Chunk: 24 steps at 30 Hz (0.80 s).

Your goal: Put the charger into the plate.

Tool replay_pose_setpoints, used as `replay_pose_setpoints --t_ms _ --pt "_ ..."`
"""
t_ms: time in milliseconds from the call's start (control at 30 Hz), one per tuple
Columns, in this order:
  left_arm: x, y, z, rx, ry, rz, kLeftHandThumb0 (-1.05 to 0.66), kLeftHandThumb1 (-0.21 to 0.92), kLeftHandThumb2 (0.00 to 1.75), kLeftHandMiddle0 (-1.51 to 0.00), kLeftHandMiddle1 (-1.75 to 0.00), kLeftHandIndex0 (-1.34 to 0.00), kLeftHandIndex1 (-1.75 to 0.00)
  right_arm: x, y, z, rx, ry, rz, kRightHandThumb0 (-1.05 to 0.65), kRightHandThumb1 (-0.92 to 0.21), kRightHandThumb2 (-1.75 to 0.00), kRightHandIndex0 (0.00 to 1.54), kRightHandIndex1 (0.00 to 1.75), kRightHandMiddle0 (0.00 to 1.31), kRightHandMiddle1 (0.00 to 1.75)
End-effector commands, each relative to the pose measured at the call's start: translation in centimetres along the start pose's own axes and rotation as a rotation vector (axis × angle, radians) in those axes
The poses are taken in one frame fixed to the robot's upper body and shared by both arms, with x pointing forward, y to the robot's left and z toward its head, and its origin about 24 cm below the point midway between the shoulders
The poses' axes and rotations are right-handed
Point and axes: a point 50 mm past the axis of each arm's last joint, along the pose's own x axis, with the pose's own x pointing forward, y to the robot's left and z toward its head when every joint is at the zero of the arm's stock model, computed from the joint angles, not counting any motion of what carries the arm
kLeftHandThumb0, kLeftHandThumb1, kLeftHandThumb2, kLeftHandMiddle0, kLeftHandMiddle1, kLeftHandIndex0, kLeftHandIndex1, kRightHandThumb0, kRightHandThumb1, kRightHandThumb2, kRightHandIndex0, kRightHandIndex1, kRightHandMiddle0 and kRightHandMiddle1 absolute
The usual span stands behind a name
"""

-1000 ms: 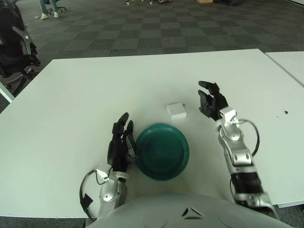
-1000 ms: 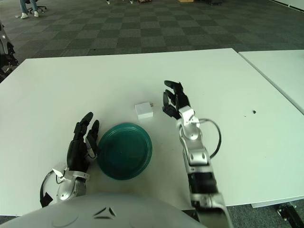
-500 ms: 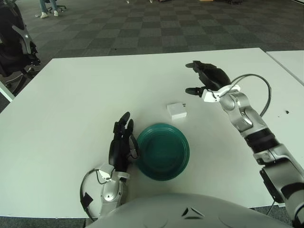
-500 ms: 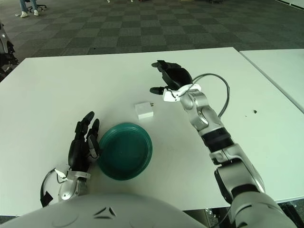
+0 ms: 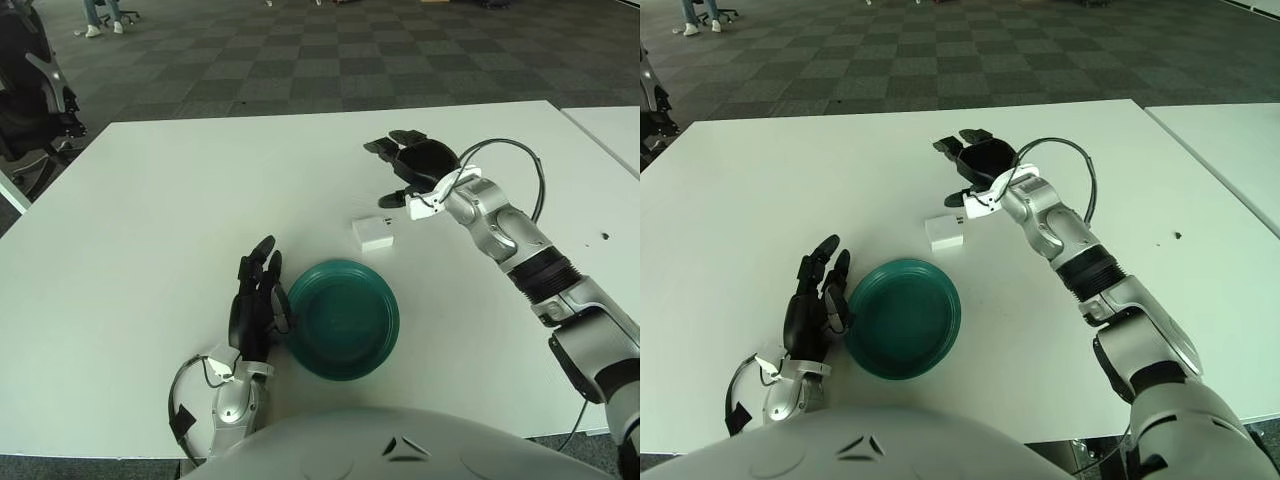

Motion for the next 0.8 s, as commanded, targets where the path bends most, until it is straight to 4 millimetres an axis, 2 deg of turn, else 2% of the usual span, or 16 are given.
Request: replay_pose_setpoints --t_ms 0,233,533,767 --pt "-0.5 -0.6 -1.3 -0.038 0.071 0.023 -1.05 0.92 0.95 -0.36 -0.02 0.0 -0.78 0.5 0.2 0.5 -0.04 -0.047 0.092 -0.92 -0.92 -0.65 0.05 0.0 0.0 0.22" --pt "-0.5 -0.7 -1.3 -0.045 0.069 0.021 -1.05 0.92 0.95 -0.36 -0.02 0.0 -0.79 0.8 3.4 0.8 -0.101 -0.075 0.163 -0.92 -0.92 -0.72 0.06 0.0 0.0 0.17" --pt "-0.3 -0.9 -1.2 -0.037 0.073 0.024 -1.03 0.92 0.98 -0.37 -0.02 0.0 -0.81 0.4 4.0 1.6 -0.211 -0.15 0.241 -0.89 -0.92 -0.78 0.07 0.0 0.0 0.09" --pt "-0.2 -0.9 -1.1 -0.02 0.07 0.024 -1.02 0.92 0.98 -0.36 -0.01 0.0 -0.82 0.3 4.4 1.9 -0.225 -0.166 0.276 -0.85 -0.92 -0.77 0.09 0.01 0.0 0.06"
